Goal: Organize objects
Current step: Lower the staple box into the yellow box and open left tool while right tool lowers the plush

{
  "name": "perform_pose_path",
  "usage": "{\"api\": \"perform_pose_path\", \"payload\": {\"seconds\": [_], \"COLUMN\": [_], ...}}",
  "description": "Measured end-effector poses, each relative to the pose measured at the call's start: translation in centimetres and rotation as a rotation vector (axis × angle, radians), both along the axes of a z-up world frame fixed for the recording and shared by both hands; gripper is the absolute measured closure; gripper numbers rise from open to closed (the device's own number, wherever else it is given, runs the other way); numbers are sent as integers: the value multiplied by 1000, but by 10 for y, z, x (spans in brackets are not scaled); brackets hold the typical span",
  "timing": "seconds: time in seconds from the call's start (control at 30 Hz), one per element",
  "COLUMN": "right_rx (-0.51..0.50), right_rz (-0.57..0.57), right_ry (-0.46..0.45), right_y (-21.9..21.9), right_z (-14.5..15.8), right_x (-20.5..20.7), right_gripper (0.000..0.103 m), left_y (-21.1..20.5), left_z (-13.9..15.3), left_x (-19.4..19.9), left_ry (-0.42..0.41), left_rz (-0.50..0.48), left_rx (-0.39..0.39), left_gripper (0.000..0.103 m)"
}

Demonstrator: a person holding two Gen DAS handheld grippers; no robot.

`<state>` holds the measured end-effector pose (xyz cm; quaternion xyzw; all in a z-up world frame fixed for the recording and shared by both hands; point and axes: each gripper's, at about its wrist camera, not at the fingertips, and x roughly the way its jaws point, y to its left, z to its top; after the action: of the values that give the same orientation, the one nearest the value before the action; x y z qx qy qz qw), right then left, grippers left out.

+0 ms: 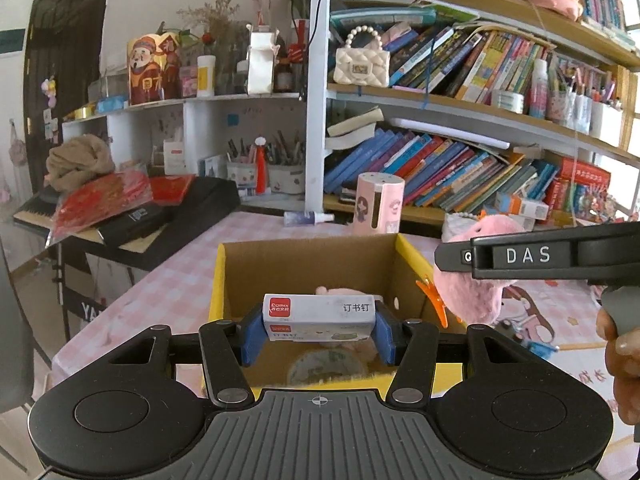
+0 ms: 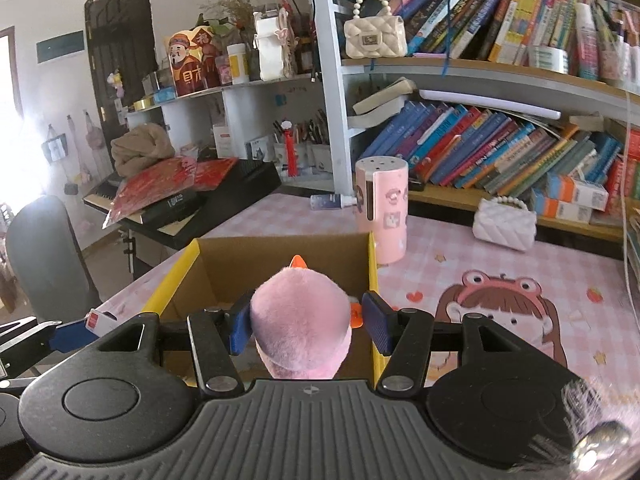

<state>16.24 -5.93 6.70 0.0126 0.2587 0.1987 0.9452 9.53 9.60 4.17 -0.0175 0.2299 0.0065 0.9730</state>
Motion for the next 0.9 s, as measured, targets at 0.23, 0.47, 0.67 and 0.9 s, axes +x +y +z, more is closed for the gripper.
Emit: {"api": "perform_pose_path", "payload": {"seconds": [0.23,0.47,0.67,0.9], "right_rx": [-9,-41,-87,-145], "right_rz": [59,122,169,241], "right_ry": [8,54,92,117], "right_y": [4,13,23,38], "right_z": [-5,-21,-37,-47], "right_x": [39,70,94,118], "right_gripper": [49,49,49,49], "left_y": [-7,-11,-13,-14], "left_z": [-15,-29,-40,-48], "left_x": [32,54,70,83], "left_ry": [64,130,184,231], "left_rz": [21,36,53,56], "left_rx": [14,27,45,45], "left_gripper": [51,51,51,51]}}
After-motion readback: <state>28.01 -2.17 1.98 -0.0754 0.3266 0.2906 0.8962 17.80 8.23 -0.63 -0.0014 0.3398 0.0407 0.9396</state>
